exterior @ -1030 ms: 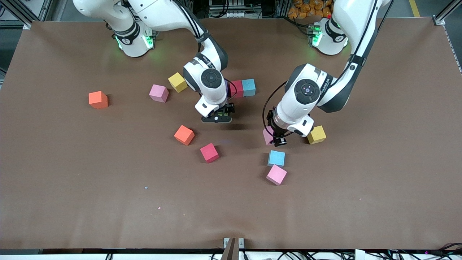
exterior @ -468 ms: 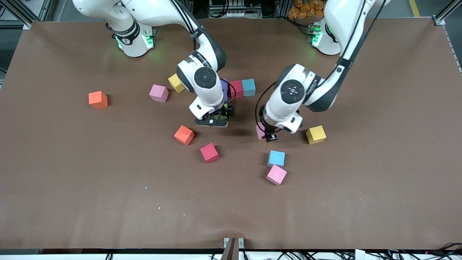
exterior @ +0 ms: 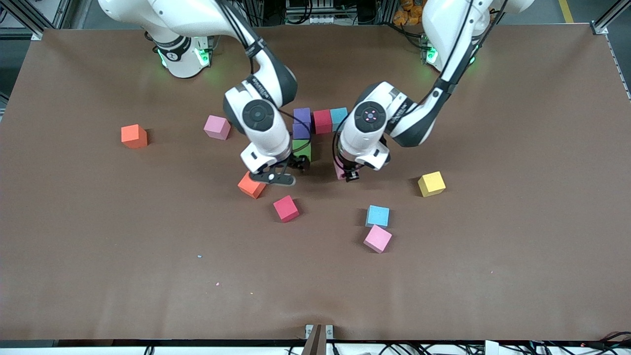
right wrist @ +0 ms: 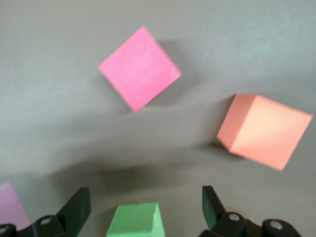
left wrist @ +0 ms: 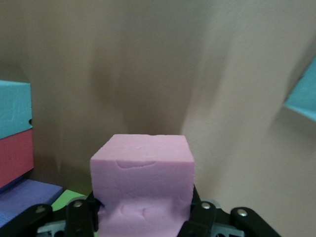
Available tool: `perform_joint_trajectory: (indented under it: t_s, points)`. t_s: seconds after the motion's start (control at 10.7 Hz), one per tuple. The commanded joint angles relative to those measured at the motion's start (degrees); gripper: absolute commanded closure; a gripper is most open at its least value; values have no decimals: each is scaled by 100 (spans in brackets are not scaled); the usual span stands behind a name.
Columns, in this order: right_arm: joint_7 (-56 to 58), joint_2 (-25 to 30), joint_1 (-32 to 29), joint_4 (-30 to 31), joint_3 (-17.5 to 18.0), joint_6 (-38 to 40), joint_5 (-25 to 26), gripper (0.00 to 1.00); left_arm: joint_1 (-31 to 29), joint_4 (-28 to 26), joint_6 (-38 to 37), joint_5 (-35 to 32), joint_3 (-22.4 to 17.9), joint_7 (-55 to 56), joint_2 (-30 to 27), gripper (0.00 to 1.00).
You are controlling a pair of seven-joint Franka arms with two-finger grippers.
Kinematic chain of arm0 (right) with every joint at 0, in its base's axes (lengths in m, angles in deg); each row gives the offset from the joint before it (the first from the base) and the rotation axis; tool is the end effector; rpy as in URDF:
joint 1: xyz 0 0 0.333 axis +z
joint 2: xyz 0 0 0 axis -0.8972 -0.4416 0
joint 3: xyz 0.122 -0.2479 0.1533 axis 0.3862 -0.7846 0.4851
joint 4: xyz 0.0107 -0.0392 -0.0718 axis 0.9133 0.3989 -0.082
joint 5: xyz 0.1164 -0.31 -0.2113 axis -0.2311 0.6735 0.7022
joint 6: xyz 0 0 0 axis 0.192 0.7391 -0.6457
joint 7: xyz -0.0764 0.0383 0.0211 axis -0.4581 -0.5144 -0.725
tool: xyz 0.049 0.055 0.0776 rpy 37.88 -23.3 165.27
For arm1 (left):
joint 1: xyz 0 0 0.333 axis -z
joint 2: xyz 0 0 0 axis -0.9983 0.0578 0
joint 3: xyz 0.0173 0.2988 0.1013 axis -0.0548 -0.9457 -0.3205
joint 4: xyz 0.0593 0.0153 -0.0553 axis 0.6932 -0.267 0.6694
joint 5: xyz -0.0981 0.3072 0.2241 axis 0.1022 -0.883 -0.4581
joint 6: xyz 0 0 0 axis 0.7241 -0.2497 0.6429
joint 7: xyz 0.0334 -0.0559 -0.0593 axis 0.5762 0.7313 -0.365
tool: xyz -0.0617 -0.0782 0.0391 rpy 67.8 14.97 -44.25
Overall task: Arrange 11 blocks into digit 3
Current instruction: 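Lower the pink and green blocks beside the row with both grippers, then grasp the magenta block with the right gripper while the left gripper presses pink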
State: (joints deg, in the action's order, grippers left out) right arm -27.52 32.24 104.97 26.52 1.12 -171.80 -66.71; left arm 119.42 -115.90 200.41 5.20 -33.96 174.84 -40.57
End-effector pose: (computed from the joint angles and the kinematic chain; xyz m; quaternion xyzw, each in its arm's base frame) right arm 0.5265 0.4054 0.2875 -0.9954 0.0871 0.0151 0.0363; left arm 0.4804 -0.4472 0.2548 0.6120 0.7881 -0.0661 0.0089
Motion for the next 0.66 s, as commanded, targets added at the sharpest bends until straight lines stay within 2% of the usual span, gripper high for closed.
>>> perform_joint_trajectory:
  t_s: [0.0,0.56]
  points:
    - [212,62,-355,-156,49,81,-124,0,294,74,83,-2,-64,127,204,100]
    - [229,-297,-725,-744,48,-253,-124,0,760,83,110,-99,-90,355,398,100]
